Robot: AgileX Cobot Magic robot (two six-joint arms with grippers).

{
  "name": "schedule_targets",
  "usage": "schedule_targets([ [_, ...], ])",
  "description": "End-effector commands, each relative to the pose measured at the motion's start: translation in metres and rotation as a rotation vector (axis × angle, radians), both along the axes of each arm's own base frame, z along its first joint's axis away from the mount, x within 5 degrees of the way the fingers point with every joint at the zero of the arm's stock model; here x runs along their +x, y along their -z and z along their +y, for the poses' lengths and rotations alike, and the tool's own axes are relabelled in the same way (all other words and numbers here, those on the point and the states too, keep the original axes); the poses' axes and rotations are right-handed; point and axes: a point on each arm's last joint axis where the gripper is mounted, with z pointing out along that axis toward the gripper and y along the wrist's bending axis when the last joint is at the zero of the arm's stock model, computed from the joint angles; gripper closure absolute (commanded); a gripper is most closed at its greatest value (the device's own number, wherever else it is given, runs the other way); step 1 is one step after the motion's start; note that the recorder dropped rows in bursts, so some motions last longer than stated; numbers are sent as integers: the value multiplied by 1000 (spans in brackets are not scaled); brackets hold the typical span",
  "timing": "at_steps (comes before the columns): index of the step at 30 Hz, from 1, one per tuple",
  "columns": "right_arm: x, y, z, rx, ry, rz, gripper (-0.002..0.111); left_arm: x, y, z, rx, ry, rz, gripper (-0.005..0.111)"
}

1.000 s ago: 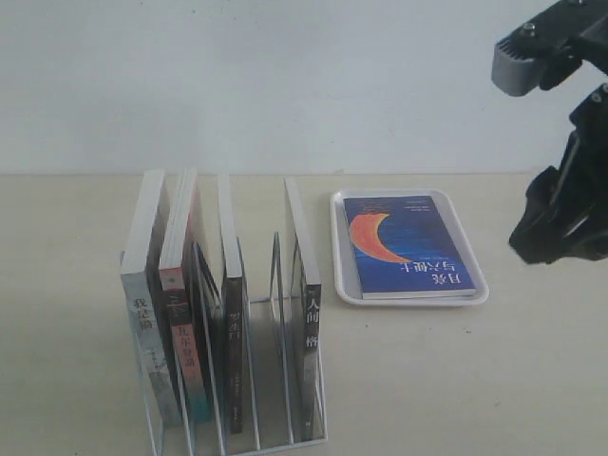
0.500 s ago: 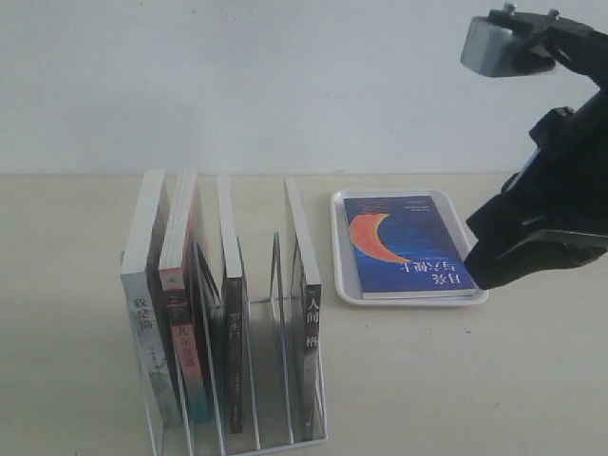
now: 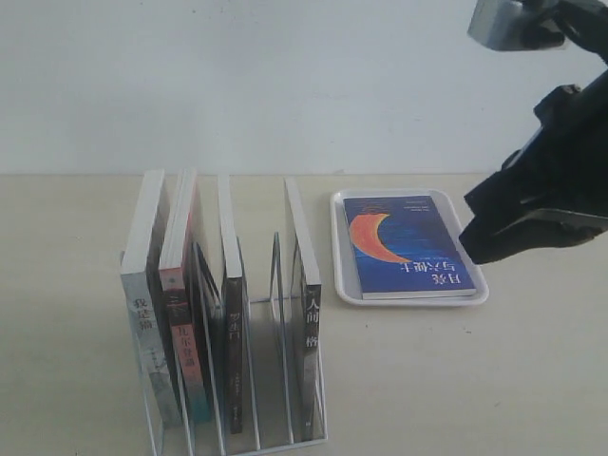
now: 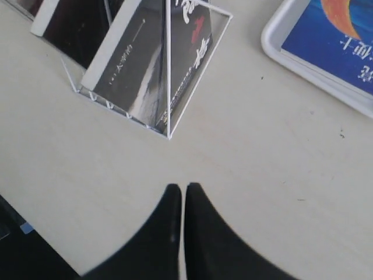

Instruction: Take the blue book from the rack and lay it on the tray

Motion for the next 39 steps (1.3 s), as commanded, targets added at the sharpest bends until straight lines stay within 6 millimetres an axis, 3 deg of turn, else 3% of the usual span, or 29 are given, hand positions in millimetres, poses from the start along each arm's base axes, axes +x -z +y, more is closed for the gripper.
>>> schedule_targets([
  [1,-15,-20,-8,58,12,-101,107,0,1,0,7,-1,-2,103],
  [6,-40,-42,-20,151,49,-239,107,0,1,0,7,-1,-2,103],
  [9,-51,-42,-28,291,135,-372,107,0,1,0,7,-1,-2,103],
  [12,-63,-22,-40,436,252,-491,107,0,1,0,7,-1,-2,103],
  [15,-76,13,-52,509,342,-550,107,0,1,0,7,-1,-2,103],
  [19,-99,54,-71,538,423,-592,107,0,1,0,7,-1,-2,103],
  [25,-121,98,-93,569,592,-652,107,0,1,0,7,-1,-2,103],
  [32,-134,123,-108,680,729,-850,107,0,1,0,7,-1,-2,103],
  [36,-131,143,-112,655,781,-860,107,0,1,0,7,-1,-2,103],
  [39,-131,142,-112,600,755,-909,107,0,1,0,7,-1,-2,103],
])
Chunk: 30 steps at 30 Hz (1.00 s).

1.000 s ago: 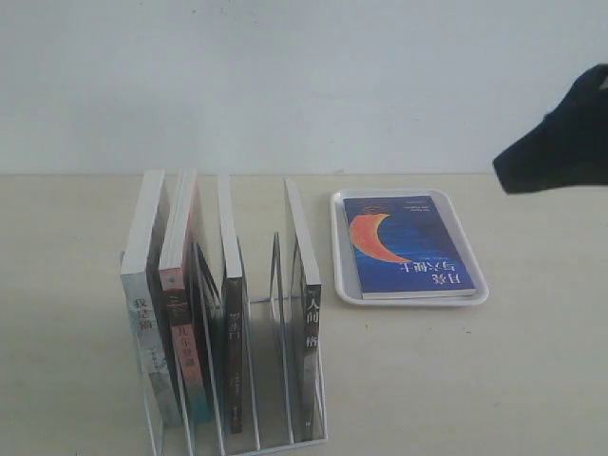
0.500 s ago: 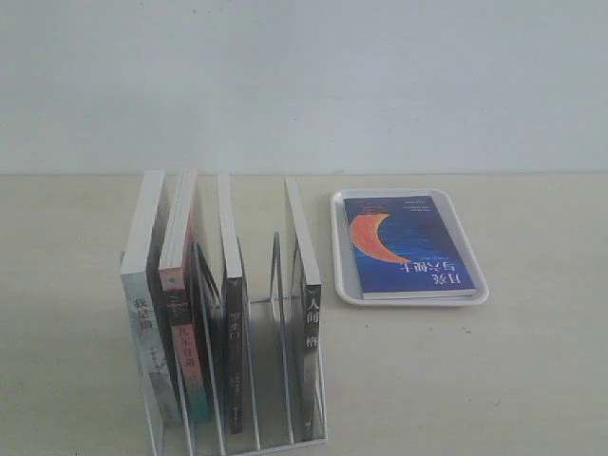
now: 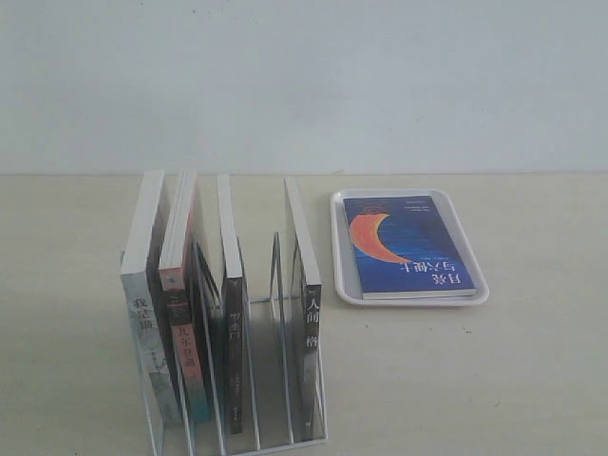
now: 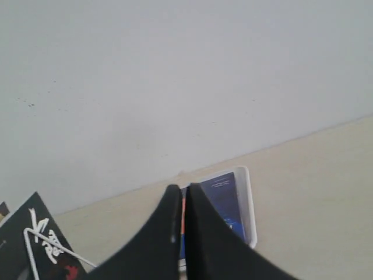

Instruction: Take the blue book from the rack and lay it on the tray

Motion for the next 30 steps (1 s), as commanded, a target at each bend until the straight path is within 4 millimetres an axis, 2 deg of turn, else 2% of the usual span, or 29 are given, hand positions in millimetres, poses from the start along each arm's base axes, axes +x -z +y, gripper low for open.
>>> schedule_targets([
  [1,0,2,-2,-121,35,-42,107,0,1,0,7,-1,-2,103],
  [5,0,5,-1,-166,21,-20,107,0,1,0,7,-1,-2,103],
  [9,0,16,3,-257,-30,79,107,0,1,0,7,-1,-2,103],
  [10,-1,21,2,-322,-31,124,107,0,1,0,7,-1,-2,103],
  [13,-2,33,-1,-358,-19,252,107,0,1,0,7,-1,-2,103],
  [30,-2,33,-1,-312,-12,263,107,0,1,0,7,-1,-2,103],
])
